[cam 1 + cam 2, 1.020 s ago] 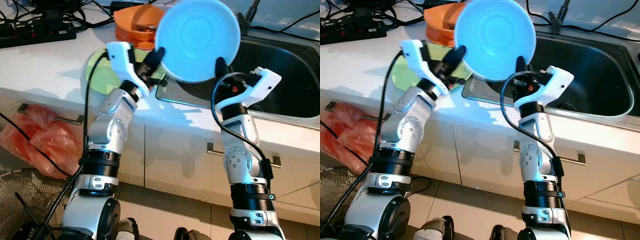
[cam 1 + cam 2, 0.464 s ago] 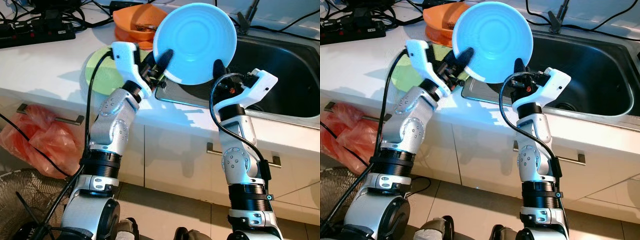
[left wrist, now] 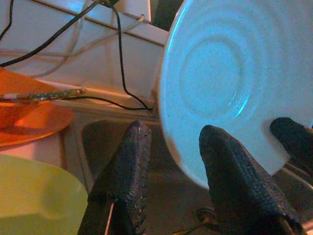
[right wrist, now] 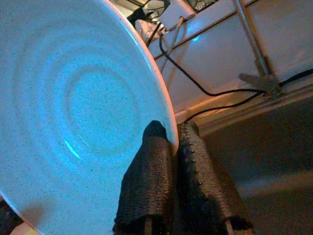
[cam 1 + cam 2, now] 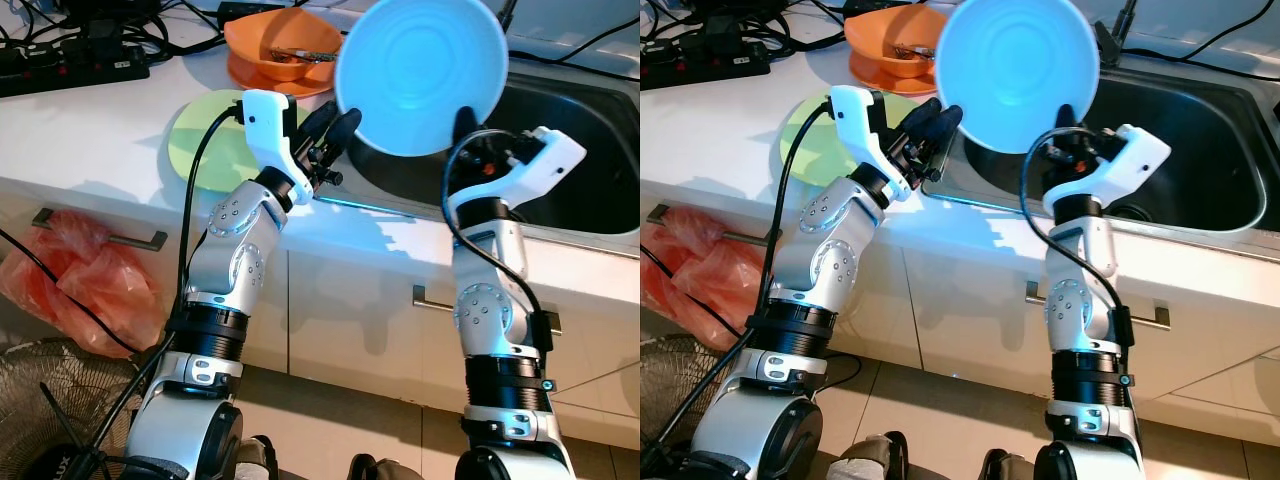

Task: Kitchen organization

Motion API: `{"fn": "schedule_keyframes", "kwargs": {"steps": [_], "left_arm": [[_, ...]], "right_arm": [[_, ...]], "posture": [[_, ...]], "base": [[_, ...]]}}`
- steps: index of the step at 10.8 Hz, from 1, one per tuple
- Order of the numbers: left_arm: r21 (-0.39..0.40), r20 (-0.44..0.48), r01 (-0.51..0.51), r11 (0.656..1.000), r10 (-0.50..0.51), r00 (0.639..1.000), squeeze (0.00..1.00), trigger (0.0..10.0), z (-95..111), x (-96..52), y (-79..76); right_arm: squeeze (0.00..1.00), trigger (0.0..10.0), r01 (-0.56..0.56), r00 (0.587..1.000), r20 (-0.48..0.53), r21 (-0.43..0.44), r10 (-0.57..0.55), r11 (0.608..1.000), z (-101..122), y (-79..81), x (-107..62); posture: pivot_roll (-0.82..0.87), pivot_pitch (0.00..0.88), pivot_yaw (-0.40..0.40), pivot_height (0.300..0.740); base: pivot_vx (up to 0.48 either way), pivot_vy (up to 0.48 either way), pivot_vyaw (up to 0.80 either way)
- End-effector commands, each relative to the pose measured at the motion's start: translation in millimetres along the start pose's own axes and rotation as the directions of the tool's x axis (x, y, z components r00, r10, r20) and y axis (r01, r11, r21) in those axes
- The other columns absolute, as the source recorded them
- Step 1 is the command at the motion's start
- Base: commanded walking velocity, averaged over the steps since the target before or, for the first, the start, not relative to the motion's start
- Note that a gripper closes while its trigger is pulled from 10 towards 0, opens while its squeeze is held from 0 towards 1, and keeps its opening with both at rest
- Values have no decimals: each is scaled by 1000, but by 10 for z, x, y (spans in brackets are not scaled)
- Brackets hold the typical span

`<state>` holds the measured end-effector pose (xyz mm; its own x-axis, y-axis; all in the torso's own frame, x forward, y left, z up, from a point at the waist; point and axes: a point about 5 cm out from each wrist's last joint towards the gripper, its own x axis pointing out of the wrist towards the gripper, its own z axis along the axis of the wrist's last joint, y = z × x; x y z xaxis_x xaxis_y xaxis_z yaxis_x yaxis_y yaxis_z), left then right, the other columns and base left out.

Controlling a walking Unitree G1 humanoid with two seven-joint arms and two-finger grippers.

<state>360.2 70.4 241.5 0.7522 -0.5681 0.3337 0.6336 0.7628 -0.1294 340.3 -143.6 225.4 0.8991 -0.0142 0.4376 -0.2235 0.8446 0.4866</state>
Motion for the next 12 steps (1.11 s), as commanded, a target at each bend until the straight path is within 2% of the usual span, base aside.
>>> {"fn": "schedule_keyframes", "kwargs": {"steps": [1, 5, 6, 9, 11, 12], "left_arm": [[22, 6, 19, 1000, -19, 1000, 0, 10000, 11, 6, -48], [62, -25, 42, 997, -41, 999, 0, 10000, -40, -9, -100], [80, -33, 65, 995, -63, 997, 0, 10000, -51, -18, -151], [93, -71, 112, 989, -106, 992, 0, 10000, -101, -70, -220], [104, -110, 131, 986, -119, 987, 0, 10000, -160, -141, -242], [114, -121, 128, 985, -114, 986, 0, 10000, -176, -155, -233]], "right_arm": [[0, 0, 5, 997, 73, 1, -5, 1000, 146, 0, 62], [0, 0, 78, 994, 89, -86, -70, 993, 210, -212, 116], [0, 10000, 109, 992, 89, -188, -93, 976, 223, -310, 146], [0, 10000, 149, 988, 92, -312, -126, 938, 248, -464, 187], [0, 10000, 120, 992, 89, -461, -89, 879, 271, -526, 241], [0, 10000, 106, 994, 85, -506, -73, 856, 277, -530, 256]], "posture": [[94, 138, -27, 740], [100, 144, -34, 740], [102, 144, -35, 740], [109, 150, -36, 740], [111, 153, -36, 740], [111, 153, -36, 740]], "base": [[0, 0, 0], [0, 0, 0], [0, 0, 0], [0, 0, 0], [0, 0, 0], [0, 0, 0]]}}
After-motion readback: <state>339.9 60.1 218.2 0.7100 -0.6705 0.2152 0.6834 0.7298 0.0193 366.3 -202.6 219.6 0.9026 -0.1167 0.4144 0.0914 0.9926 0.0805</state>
